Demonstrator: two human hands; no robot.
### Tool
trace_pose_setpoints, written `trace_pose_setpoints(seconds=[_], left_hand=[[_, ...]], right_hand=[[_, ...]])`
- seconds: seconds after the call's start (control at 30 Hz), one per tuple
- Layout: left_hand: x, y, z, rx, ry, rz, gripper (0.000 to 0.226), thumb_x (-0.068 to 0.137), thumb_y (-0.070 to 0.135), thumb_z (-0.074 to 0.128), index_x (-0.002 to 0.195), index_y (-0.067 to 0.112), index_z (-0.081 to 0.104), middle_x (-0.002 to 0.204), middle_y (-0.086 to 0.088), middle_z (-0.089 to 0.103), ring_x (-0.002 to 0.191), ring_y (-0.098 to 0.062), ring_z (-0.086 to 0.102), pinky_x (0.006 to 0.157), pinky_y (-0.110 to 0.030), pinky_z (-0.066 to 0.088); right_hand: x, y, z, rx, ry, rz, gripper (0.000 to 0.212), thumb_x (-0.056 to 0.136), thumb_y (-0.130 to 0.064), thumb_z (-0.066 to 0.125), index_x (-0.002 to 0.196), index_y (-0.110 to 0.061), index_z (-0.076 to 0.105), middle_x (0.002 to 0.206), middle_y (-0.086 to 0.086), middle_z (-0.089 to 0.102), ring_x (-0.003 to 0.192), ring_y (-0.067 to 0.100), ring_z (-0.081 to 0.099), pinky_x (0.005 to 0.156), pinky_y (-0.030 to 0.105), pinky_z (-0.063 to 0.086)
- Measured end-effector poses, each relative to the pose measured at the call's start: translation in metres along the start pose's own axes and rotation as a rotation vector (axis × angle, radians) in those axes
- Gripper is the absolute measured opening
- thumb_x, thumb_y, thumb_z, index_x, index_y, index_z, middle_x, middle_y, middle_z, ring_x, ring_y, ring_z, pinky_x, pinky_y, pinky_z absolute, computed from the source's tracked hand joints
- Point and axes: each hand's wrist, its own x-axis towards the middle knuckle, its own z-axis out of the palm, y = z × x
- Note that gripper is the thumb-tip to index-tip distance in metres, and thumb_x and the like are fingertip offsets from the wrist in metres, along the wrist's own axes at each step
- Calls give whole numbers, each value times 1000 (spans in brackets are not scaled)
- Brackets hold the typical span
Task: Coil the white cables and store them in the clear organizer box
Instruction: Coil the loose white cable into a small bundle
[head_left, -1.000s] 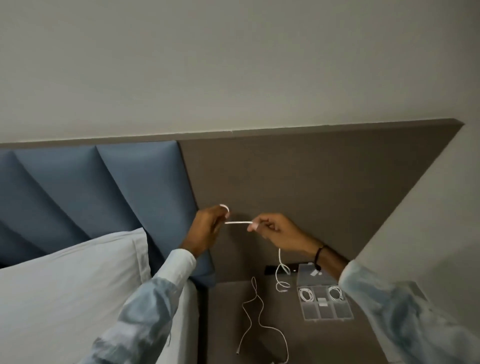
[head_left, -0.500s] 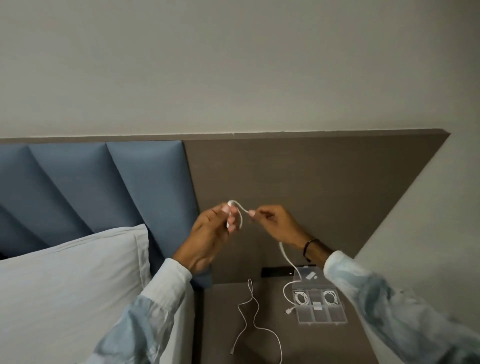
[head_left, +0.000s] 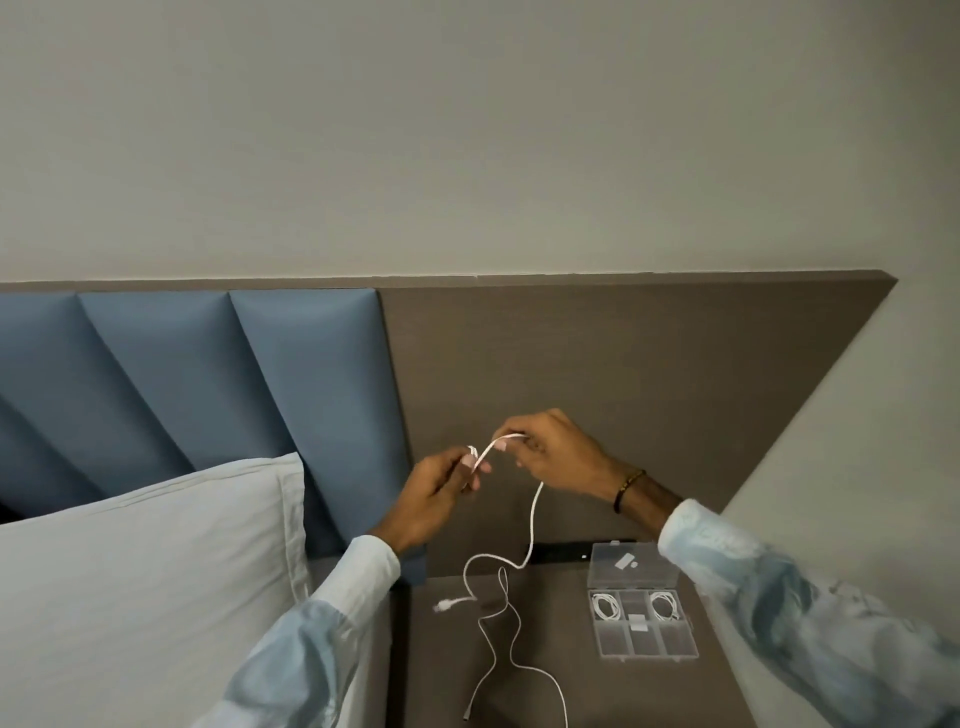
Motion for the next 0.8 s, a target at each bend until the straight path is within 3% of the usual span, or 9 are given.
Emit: trace_pose_setpoints(seconds=[0.07,0.2,0.27,0.33,0.4,0.47,0.57,0.67,0.8], left_hand=[[-5,6,3,-210,-122,-106,35,107,26,41,102,13,72,75,6,59,72,-9,54,74,-20,47],[0,34,-6,-751,-225,-146,28,106,22,45,100,7,68,74,0,50,67,-12,47,69,-21,44],[14,48,-12,-1065,-118,-138,23,104,19,49,96,9,68,74,1,51,68,-11,46,67,-20,47],[30,52,-15,-1202,129,-127,22,103,17,50,96,9,70,75,1,56,69,-12,51,69,-20,52],[40,45,-16,-869,387,-54,23,104,18,49,99,11,71,77,0,64,71,-12,60,73,-22,55],[38,29,-17,-253,503,78,23,106,17,48,97,17,69,79,-2,67,72,-15,64,74,-30,56],[19,2,-14,176,249,189,26,106,18,48,88,32,62,78,5,63,71,-12,61,70,-35,51],[-3,-5,3,3,-43,-1,30,105,29,44,97,23,72,75,8,64,72,-6,59,73,-28,50],[0,26,11,-588,-91,-173,37,102,27,42,98,13,76,70,0,58,64,-13,52,68,-21,46]], right_hand=[[3,7,-10,38,69,17,13,91,-36,70,93,-25,76,82,-9,75,71,9,68,68,35,58],[-7,12,6,178,210,51,17,94,-30,69,98,-18,80,81,1,78,70,10,70,65,33,57],[-15,8,27,234,196,98,22,99,-28,62,94,-15,80,65,7,70,54,7,58,54,35,50],[-24,1,49,243,116,109,26,101,-34,57,101,-19,79,57,-8,59,50,-2,49,52,20,43],[-31,-6,61,207,38,65,28,103,-34,53,115,-21,75,62,-21,60,56,-8,55,59,9,41],[-34,-10,55,145,-3,18,25,104,-29,52,115,-20,73,75,-31,63,68,-16,60,67,5,40],[-26,-6,25,70,76,-8,19,102,-29,54,104,-24,73,79,-28,65,71,-13,60,66,8,41],[-10,2,-7,-19,150,-22,16,97,-34,62,100,-25,75,82,-15,71,70,-1,63,63,16,49],[-9,14,-13,24,240,-16,22,94,-37,68,104,-21,79,84,-3,76,72,12,69,65,33,57]])
